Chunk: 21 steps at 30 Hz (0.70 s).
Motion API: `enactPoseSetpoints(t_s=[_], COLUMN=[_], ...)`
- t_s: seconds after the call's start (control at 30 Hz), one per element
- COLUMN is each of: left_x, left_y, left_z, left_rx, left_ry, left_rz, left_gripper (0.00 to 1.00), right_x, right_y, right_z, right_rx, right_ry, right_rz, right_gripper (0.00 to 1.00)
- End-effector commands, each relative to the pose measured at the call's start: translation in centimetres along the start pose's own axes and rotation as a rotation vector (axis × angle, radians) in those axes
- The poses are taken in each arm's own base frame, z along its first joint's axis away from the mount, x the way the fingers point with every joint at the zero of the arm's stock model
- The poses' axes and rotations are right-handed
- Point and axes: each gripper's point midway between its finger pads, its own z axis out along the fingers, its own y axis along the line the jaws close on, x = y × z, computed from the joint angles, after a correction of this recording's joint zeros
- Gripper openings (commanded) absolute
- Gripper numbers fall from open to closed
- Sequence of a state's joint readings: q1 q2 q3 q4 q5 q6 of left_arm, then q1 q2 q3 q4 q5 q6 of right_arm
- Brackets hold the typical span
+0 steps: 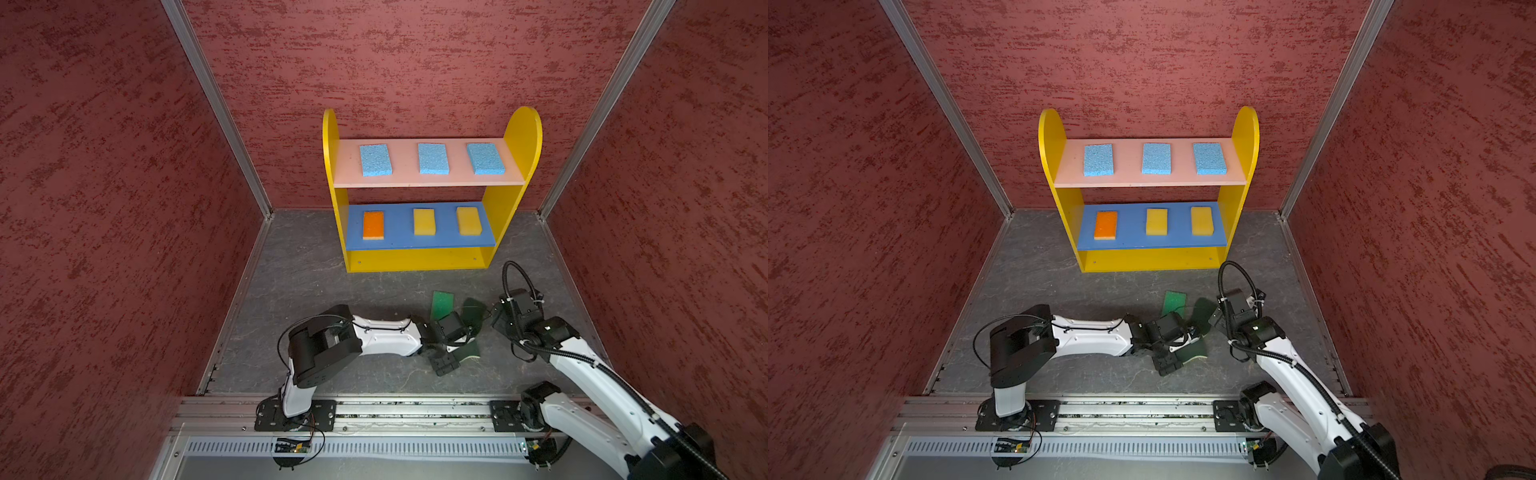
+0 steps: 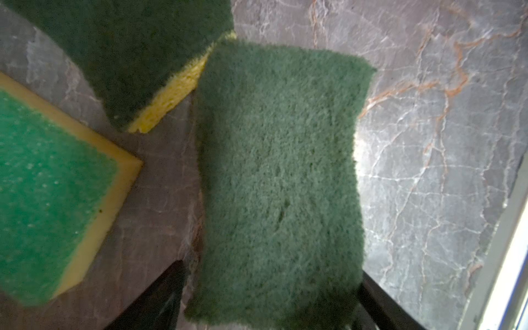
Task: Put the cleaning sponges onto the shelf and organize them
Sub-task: 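Close the left gripper on the end of the dark green scouring pad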
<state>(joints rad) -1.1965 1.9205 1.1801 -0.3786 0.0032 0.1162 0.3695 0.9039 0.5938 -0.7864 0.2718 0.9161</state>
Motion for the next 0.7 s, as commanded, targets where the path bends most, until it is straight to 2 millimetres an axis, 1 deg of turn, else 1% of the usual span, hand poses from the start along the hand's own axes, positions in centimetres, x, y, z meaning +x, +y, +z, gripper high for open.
enactPoseSetpoints(t_s=[0.0,0.3,0.5,0.67], left_x=[0.7,1.2,1.9,2.8], left_y=[-1.0,-1.5,-1.1,-0.7], left_z=[1.1,1.0,0.6,-0.3], left_rx=[0.034,0.052,0.025,0.005], left_ry=[0.029,0.039,0.046,0.036], left_rz=[0.038,0.043,0.004,-0.063], left_gripper=[0.83,0.74,0.63,0.61], right_x=[-1.1,-1.1,-0.9,-0.7], right_y=[0.9,0.5,0.2,-0.2], right_z=[-0.4,-0.5,-0.5,-0.5], right_rx=[-0.024,-0.017,-0.014,-0.010], right_ry=[-0.034,-0.039,-0.040,-0.042], right_rz=[0.014,0.012,0.017,0.019], right_gripper=[0.99,0.99,0.99,0.99])
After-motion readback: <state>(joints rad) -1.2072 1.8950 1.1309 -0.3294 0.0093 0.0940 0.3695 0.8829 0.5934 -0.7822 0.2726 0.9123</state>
